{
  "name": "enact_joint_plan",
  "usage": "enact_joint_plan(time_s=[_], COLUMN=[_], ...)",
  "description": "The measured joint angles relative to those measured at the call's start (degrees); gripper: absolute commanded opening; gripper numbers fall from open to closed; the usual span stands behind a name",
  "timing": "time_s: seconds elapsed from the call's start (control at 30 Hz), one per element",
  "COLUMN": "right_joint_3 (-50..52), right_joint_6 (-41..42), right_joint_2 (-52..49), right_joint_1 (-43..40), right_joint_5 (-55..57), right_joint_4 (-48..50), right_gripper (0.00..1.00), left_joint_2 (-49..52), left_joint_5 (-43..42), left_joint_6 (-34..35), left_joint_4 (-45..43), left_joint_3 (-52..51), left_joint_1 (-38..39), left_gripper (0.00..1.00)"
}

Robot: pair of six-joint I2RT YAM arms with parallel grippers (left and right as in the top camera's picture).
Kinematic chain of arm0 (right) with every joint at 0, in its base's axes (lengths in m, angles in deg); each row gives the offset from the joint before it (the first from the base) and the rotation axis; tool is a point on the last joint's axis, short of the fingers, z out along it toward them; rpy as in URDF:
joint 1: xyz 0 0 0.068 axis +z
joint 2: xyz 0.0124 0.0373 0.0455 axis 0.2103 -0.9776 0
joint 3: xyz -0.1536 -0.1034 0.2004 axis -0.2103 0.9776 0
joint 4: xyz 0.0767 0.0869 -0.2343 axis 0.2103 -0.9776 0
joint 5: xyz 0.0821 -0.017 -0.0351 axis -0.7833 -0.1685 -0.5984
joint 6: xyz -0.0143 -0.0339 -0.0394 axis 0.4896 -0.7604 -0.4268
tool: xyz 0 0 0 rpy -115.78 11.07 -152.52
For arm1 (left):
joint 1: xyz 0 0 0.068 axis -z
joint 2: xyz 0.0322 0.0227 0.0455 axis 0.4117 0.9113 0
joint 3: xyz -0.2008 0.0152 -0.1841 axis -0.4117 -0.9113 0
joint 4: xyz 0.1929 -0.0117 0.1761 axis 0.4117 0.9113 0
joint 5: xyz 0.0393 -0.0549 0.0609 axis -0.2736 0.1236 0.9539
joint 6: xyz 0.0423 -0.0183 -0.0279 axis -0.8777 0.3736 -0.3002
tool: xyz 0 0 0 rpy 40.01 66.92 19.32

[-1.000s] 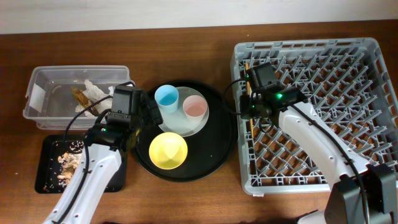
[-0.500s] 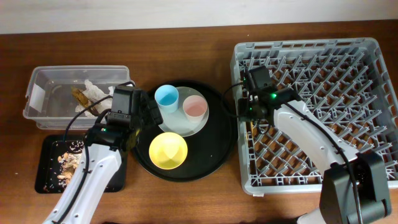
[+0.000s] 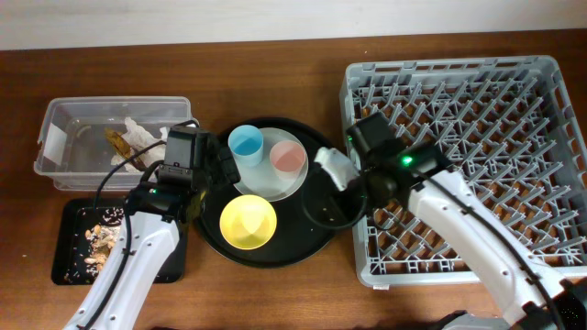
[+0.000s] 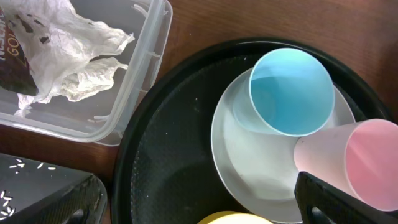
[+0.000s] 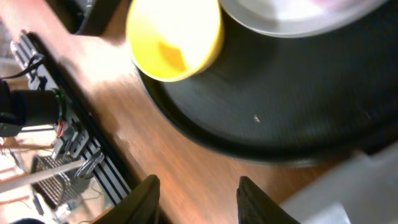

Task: Sort waste into correct bins and load items into the dishwasher rack
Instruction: 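Grasp the pink cup with the right gripper and carry it to the rack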

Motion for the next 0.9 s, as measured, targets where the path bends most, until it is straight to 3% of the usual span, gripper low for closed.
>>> enact_joint_plan(time_s=[0.03, 0.13, 0.23, 0.3, 0.5, 0.8, 0.9], right_joint_3=[0.61, 1.14, 1.42, 1.53, 1.55, 1.53, 1.53], right_joint_6=[-0.37, 2.71, 12.26, 12.61, 12.31, 10.56, 10.54], right_joint_2=[-0.04, -0.09, -0.13, -0.96, -12.2, -17.7, -18.91], right_joint_1=[2.01, 4.04, 4.04, 4.04, 4.09, 8.04, 8.04], right_joint_5=[-0.52, 0.72, 12.61, 14.29, 15.37, 18.12, 18.34], right_joint_4=[3.93, 15.43, 23.76, 29.24, 42.45, 46.07, 46.03], right_gripper=[0.53, 0.52, 0.51, 0.44, 0.41, 0.41, 0.34], left_joint_2=[0.0, 0.0, 0.0, 0.0, 0.0, 0.0, 0.0], left_joint_5=[0.0, 0.0, 0.0, -0.02, 0.0, 0.0, 0.0], left_joint_6=[0.02, 0.0, 0.0, 0.0, 0.0, 0.0, 0.0], left_joint_4=[-0.04, 0.04, -0.02, 0.0, 0.04, 0.02, 0.02], left_joint_3=[0.0, 0.0, 0.0, 0.02, 0.02, 0.02, 0.02], left_joint_1=[0.0, 0.0, 0.0, 0.0, 0.0, 0.0, 0.0], left_gripper=[0.99, 0.99, 0.99, 0.99, 0.99, 0.99, 0.99])
